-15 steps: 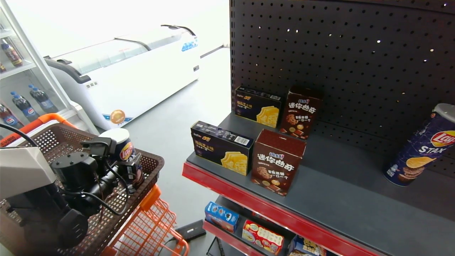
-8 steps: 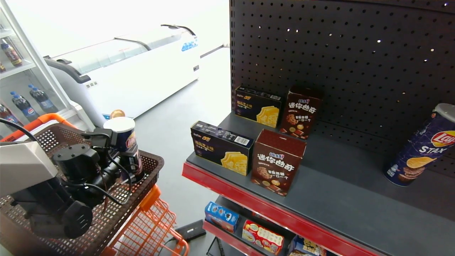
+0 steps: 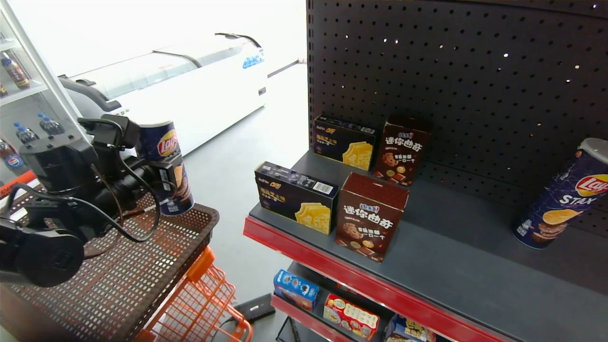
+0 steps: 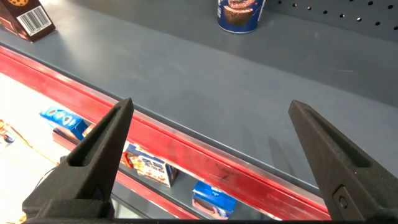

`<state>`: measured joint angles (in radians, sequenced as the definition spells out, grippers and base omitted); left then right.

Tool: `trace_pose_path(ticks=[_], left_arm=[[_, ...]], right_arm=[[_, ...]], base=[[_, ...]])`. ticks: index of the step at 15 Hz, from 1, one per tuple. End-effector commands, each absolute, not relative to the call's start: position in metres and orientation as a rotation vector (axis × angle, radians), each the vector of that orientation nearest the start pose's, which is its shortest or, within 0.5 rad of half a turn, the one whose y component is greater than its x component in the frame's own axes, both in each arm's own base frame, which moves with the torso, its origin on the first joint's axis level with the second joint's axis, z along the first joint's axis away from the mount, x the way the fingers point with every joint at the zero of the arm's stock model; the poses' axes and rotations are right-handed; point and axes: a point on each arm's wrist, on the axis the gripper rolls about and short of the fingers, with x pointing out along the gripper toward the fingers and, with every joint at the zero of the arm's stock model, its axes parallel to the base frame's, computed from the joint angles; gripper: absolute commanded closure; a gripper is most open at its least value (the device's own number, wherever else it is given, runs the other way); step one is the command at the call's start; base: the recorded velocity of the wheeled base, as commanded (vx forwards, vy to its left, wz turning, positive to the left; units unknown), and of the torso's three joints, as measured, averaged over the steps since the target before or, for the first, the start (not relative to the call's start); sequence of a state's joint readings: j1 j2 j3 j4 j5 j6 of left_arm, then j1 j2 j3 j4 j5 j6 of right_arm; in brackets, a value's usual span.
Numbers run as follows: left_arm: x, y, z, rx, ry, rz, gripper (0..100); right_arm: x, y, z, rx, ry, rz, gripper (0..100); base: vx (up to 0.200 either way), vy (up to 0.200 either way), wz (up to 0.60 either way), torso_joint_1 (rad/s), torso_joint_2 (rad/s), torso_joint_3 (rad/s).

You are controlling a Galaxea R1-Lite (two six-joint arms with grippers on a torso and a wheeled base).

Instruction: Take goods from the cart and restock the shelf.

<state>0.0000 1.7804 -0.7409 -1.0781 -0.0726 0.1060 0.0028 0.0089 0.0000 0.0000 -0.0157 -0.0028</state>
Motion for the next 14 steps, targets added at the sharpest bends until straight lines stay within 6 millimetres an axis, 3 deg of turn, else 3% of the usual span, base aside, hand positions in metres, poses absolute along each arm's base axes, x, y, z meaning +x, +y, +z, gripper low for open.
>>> trace_pose_path(ticks=[1, 4, 6, 8, 9, 10, 14], left_arm=[[0.276, -0.008, 0.240, 0.110, -0.167, -0.143, 100], [0.274, -0.023, 0.250, 0.099, -0.200, -0.196, 100], [0.268, -0.029, 0.246, 0.093, -0.189, -0.224, 100], [0.246, -0.054, 0.247, 0.065, -0.187, -0.438, 100], [0.246, -0.054, 0.247, 0.065, -0.187, -0.438, 100], [0.241, -0.060, 0.251, 0.063, -0.173, -0.619, 100], [0.234, -0.067, 0.259, 0.067, -0.182, -0.720, 100]], right_arm=[[-0.022, 0.000, 0.076, -0.003, 0.009, -0.014, 0], [-0.022, 0.000, 0.076, -0.003, 0.009, -0.012, 0], [-0.022, 0.000, 0.076, -0.003, 0.009, -0.012, 0], [-0.022, 0.000, 0.076, -0.003, 0.009, -0.012, 0], [-0.022, 0.000, 0.076, -0.003, 0.009, -0.012, 0], [-0.022, 0.000, 0.076, -0.003, 0.009, -0.012, 0], [-0.022, 0.000, 0.076, -0.003, 0.009, -0.014, 0]], base=[[0.000, 0.000, 0.00, 0.000, 0.00, 0.000], [0.000, 0.000, 0.00, 0.000, 0.00, 0.000], [0.000, 0.000, 0.00, 0.000, 0.00, 0.000], [0.000, 0.000, 0.00, 0.000, 0.00, 0.000], [0.000, 0.000, 0.00, 0.000, 0.00, 0.000], [0.000, 0.000, 0.00, 0.000, 0.00, 0.000], [0.000, 0.000, 0.00, 0.000, 0.00, 0.000]])
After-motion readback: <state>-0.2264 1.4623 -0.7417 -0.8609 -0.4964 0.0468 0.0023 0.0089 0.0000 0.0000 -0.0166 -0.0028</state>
